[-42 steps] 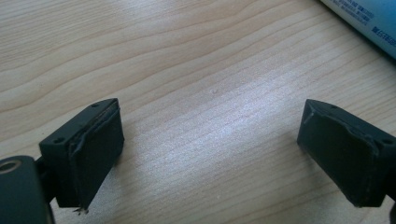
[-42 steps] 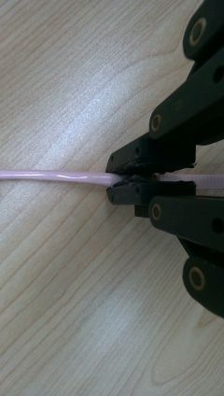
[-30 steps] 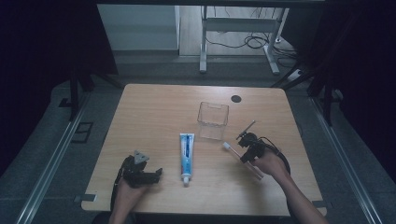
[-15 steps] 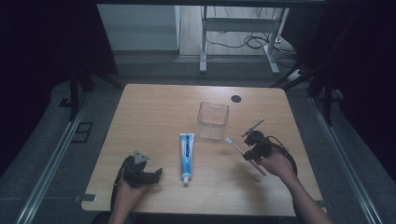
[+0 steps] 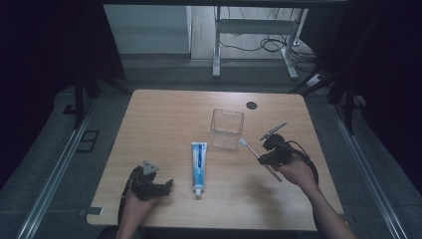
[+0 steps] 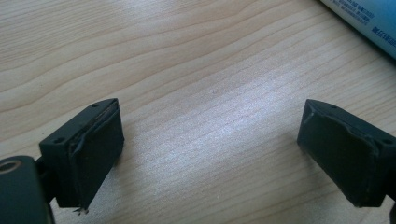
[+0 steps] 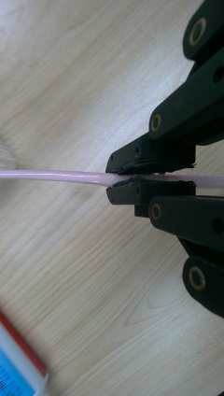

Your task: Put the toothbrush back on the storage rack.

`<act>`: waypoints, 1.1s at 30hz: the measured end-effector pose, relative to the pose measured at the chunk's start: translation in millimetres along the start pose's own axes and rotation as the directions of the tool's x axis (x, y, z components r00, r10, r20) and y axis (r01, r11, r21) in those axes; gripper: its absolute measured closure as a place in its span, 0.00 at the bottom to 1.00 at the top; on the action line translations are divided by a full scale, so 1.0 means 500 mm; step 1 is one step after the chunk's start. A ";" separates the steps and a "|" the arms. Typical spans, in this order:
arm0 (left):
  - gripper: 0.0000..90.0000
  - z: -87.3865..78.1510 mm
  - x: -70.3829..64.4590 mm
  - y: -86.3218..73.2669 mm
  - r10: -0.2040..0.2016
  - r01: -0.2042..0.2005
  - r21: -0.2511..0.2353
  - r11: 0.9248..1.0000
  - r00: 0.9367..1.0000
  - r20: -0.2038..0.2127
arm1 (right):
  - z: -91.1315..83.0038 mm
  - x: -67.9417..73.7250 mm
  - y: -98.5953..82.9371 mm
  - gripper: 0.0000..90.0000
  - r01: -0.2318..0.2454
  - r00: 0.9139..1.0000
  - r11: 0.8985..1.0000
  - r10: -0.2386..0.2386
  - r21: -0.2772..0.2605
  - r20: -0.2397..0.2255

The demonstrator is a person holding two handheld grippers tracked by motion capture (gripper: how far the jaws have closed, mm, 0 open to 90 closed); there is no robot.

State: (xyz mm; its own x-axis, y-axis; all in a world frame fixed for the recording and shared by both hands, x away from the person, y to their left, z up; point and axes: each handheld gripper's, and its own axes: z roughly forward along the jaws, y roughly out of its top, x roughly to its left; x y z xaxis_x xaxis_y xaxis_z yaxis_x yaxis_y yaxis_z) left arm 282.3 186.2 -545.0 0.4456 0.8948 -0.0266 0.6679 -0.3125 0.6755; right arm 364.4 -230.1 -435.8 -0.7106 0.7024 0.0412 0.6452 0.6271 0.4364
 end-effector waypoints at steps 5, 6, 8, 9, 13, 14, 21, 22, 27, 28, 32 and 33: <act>0.08 0.000 0.000 0.000 0.000 0.000 0.000 1.000 1.000 0.000 | -0.015 -0.003 0.009 0.93 -0.006 1.000 0.999 0.006 -0.036 0.001; 0.08 0.000 0.000 0.000 0.000 0.000 0.000 1.000 1.000 0.000 | -0.017 -0.003 0.010 0.93 -0.007 1.000 0.999 0.007 -0.042 -0.001; 0.08 0.000 0.000 0.000 0.001 -0.001 0.000 1.000 1.000 -0.001 | -0.021 -0.004 0.014 0.93 -0.005 1.000 0.998 0.005 -0.055 0.000; 0.08 0.000 0.000 0.000 0.003 -0.003 0.000 1.000 1.000 0.000 | -0.022 -0.003 0.015 0.93 -0.007 1.000 0.998 0.007 -0.061 0.002; 0.08 0.000 0.000 0.000 0.003 -0.003 0.000 1.000 1.000 0.000 | -0.025 -0.003 0.022 0.93 -0.009 1.000 0.997 0.009 -0.082 -0.002; 0.08 0.000 0.000 0.000 0.003 -0.003 0.000 1.000 1.000 0.000 | -0.026 -0.003 0.024 0.93 -0.006 1.000 0.996 0.006 -0.086 -0.002; 0.08 0.000 0.000 0.000 0.003 -0.003 0.000 1.000 1.000 0.000 | -0.029 -0.003 0.039 0.93 -0.013 1.000 0.993 0.012 -0.115 -0.003; 0.08 0.000 0.000 0.000 0.003 -0.003 0.000 1.000 1.000 0.000 | -0.029 -0.003 0.042 0.93 -0.013 1.000 0.993 0.012 -0.120 -0.003; 0.08 0.000 0.000 0.000 0.003 -0.003 0.000 1.000 1.000 0.000 | -0.031 -0.004 0.054 0.93 -0.017 1.000 0.990 0.016 -0.139 -0.006; 0.08 0.000 0.000 0.000 0.003 -0.003 0.000 1.000 1.000 -0.001 | -0.031 -0.005 0.056 0.93 -0.018 1.000 0.989 0.018 -0.143 -0.006; 0.08 0.000 0.000 0.000 0.001 -0.001 0.000 1.000 1.000 -0.001 | -0.031 -0.005 0.066 0.93 -0.020 1.000 0.988 0.019 -0.153 -0.006; 0.08 0.000 0.000 0.000 0.001 -0.001 0.000 1.000 1.000 -0.001 | -0.032 -0.005 0.069 0.93 -0.019 1.000 0.987 0.019 -0.157 -0.004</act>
State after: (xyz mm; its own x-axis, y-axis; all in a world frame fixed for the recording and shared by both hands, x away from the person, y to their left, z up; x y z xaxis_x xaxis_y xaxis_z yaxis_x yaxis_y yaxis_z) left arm 282.3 186.2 -545.0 0.4453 0.8950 -0.0254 0.6674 -0.3129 0.6758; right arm 384.0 -215.6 -406.7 -0.6994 0.7127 0.0532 0.6067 0.5527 0.5713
